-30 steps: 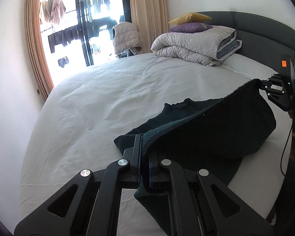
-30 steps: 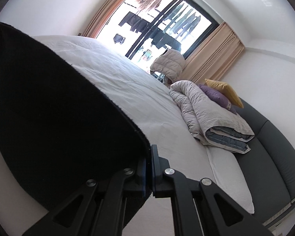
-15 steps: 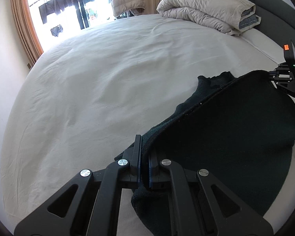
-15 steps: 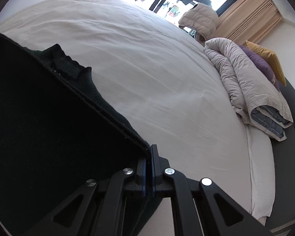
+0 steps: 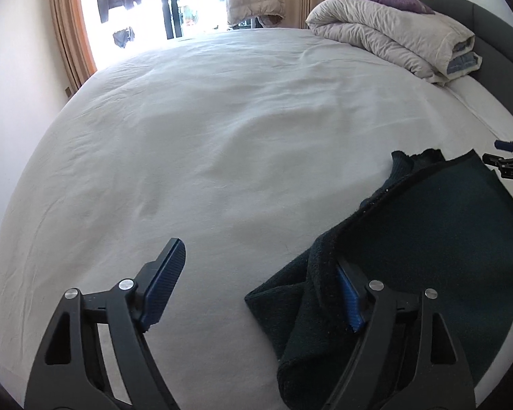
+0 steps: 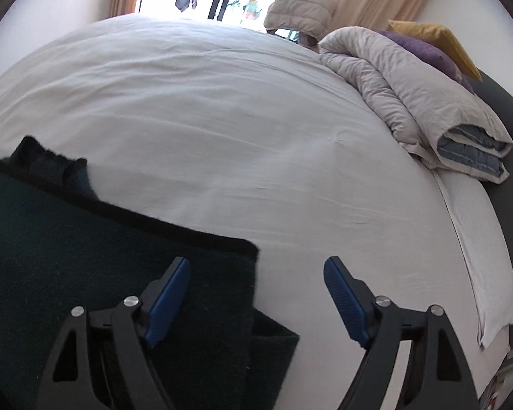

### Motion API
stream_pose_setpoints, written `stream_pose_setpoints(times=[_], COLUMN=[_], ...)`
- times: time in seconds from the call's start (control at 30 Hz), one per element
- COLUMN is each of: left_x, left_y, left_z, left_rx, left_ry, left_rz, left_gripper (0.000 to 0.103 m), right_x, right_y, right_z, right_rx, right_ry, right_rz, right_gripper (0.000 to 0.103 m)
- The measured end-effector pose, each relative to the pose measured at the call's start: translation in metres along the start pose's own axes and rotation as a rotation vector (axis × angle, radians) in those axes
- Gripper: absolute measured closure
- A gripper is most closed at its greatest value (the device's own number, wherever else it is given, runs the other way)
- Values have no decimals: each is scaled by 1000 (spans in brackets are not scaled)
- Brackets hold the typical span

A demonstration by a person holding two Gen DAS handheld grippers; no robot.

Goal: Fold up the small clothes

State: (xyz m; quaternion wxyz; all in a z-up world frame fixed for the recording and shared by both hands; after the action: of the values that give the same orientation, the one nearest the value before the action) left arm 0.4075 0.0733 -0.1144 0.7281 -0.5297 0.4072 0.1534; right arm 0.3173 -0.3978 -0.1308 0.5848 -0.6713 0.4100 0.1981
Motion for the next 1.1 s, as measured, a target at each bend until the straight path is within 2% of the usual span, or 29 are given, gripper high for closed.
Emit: stream_pose_setpoints(times=[0.07,0.13,0.2,0.27,0.33,0.4,0.5,0.57,0.63,0.67,0.73,0.8,0.9,1.0,1.1], left_x=[-18,-30,-26,-18,-12,-12,-14,-18,-22,-24,-34,-48,-69,-92,-106], left_y=[3,8,11,10,3,-7,-21,-27,-30,-29,-23,-13,15,51,85], left_z=[0,-6,-7,-2,2,3,6,18,35,43,49,39,3,-32,-57], left_rx=[-11,4,15,-12,-44,-26,-41,-130,-271,-338,-388,-363,-291,-275,-272], left_ry=[-9,-37,-57,-44,-46,-78,-62,-5,93,109,117,130,166,201,185], left_rz=[-28,-39,-17,20,34,22,-4,-45,-78,-70,-67,-80,-48,-55,-50], left_gripper=[21,10,9,9,9,9,9,9,9,9,9,9,8,8,8], right_x=[-16,-29,-41,-51,-58,-67,-71,-70,-68,-68,-67,-68,-72,-77,-83], right_y=[1,8,19,34,45,55,57,57,58,59,62,65,70,79,91], right_z=[-21,-42,-53,-56,-51,-42,-30,-23,-15,-12,-7,-7,-20,-41,-59], right_rx=[117,241,336,382,379,352,303,278,270,272,270,275,338,424,477], right_ry=[-32,-87,-167,-213,-237,-252,-272,-275,-288,-295,-302,-300,-313,-343,-387], right_rz=[-27,-30,-29,-16,-3,-2,-1,2,5,10,9,1,-7,2,13], right_gripper=[21,21,21,21,21,21,21,21,21,21,21,21,22,27,30])
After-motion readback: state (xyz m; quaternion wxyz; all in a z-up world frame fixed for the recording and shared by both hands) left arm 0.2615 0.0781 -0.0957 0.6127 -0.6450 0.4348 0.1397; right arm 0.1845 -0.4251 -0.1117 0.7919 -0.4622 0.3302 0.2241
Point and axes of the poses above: each gripper's, at about its wrist camera, not at the fingertips, and x roughly the way its jaws point, z to its left, y to its underside, the point moved 6 cm from there along x, roughly the way its jaws point, and after that the axes turned 10 degrees about x, right-handed, at the moved point
